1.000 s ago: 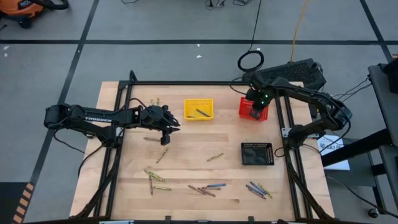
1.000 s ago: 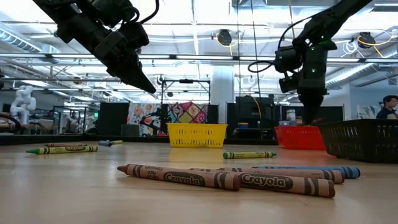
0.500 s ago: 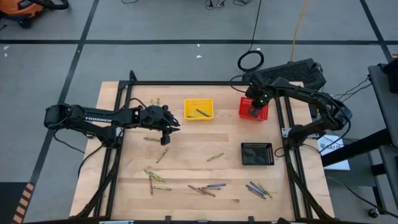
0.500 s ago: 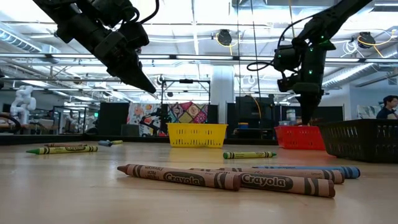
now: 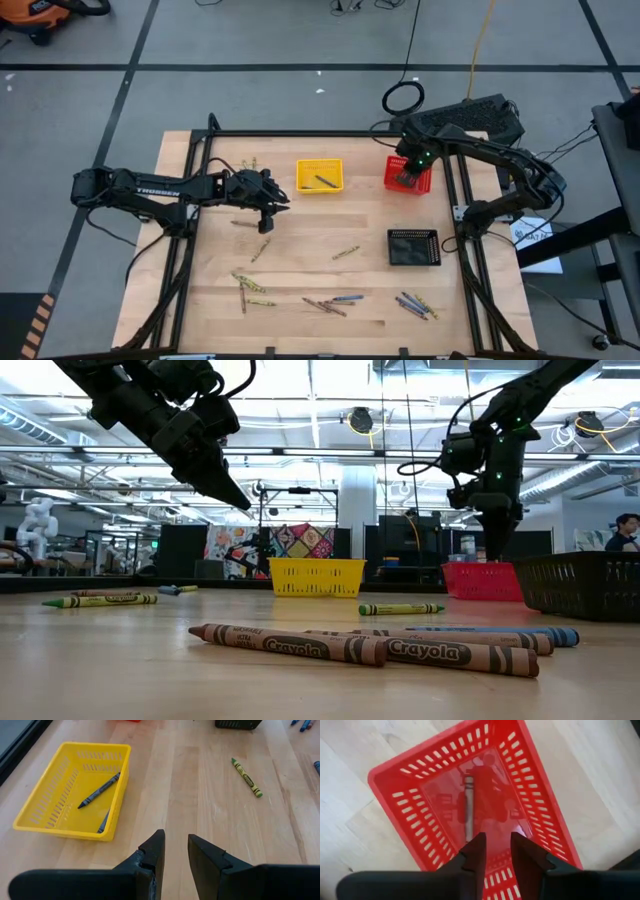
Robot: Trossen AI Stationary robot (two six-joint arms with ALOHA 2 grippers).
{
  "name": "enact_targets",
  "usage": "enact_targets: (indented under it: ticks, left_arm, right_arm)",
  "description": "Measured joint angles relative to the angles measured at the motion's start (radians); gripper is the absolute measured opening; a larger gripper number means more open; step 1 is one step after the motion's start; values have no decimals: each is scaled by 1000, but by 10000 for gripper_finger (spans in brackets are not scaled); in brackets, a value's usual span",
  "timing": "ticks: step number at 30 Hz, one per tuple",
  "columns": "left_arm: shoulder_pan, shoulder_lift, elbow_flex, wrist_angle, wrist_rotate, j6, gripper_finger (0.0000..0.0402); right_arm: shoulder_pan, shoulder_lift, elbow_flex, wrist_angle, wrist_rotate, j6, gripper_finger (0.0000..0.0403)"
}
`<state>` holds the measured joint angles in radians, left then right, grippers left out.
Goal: Sort crayons
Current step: Put the green crayon into the black bin
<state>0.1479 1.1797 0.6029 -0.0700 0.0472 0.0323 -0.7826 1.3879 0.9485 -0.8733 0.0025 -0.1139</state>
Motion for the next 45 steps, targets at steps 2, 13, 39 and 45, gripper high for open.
enact_targets:
  ticks: [2, 13, 39, 45]
  left_arm:
    - [0, 0, 0, -1, -23, 0, 90]
    - [3, 0, 0, -149, -265, -125, 90]
    - [-53, 0, 0, -571, -157, -253, 90]
    - [-81, 0, 0, -627, -91, -260, 90]
  right_arm:
    - [0, 0, 1, 9, 0, 0, 84]
    - [0, 0, 103, -19, -3, 51, 98]
    - [0, 0, 139, -33, -4, 76, 98]
    - [0, 0, 139, -33, -4, 76, 98]
